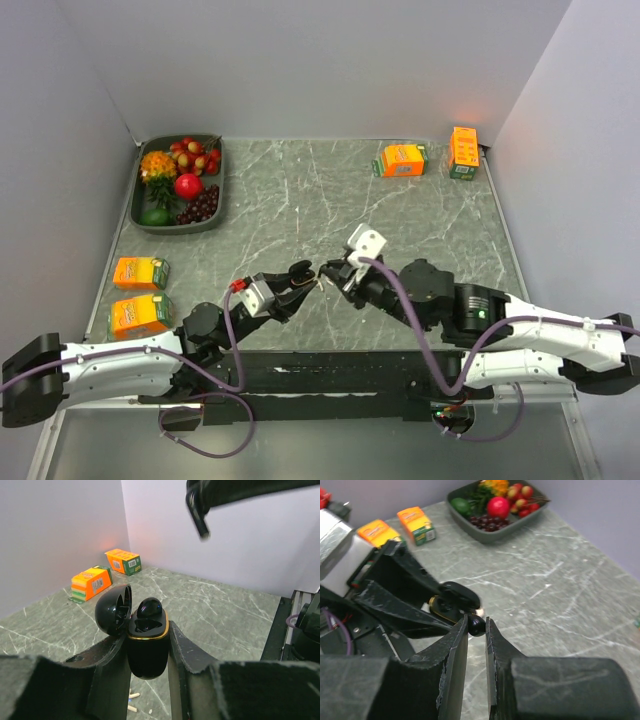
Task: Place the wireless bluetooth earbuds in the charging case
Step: Place the earbud in the charging case.
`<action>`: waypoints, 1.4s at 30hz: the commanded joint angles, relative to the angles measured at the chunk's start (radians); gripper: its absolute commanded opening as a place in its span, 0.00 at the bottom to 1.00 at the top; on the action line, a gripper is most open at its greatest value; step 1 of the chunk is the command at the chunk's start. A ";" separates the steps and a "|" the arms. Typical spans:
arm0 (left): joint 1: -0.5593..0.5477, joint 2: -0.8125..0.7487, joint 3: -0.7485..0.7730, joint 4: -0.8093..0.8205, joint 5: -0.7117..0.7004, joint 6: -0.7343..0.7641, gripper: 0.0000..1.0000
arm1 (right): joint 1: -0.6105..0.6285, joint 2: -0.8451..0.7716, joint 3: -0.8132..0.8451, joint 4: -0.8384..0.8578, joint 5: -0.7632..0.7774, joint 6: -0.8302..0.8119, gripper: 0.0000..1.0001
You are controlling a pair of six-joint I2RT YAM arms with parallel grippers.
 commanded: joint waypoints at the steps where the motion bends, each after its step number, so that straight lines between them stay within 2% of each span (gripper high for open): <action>1: -0.003 -0.020 0.036 0.057 0.023 -0.011 0.01 | 0.025 0.048 -0.001 0.088 -0.038 -0.029 0.00; 14: -0.005 -0.080 0.019 0.023 0.037 -0.023 0.01 | 0.032 0.151 0.033 0.156 -0.070 -0.053 0.00; 22: -0.003 -0.089 -0.024 0.067 0.087 -0.015 0.01 | 0.033 0.143 0.022 0.220 -0.037 -0.071 0.00; 42: -0.005 -0.085 0.001 0.076 0.064 -0.031 0.01 | 0.064 0.171 -0.017 0.277 0.023 -0.133 0.00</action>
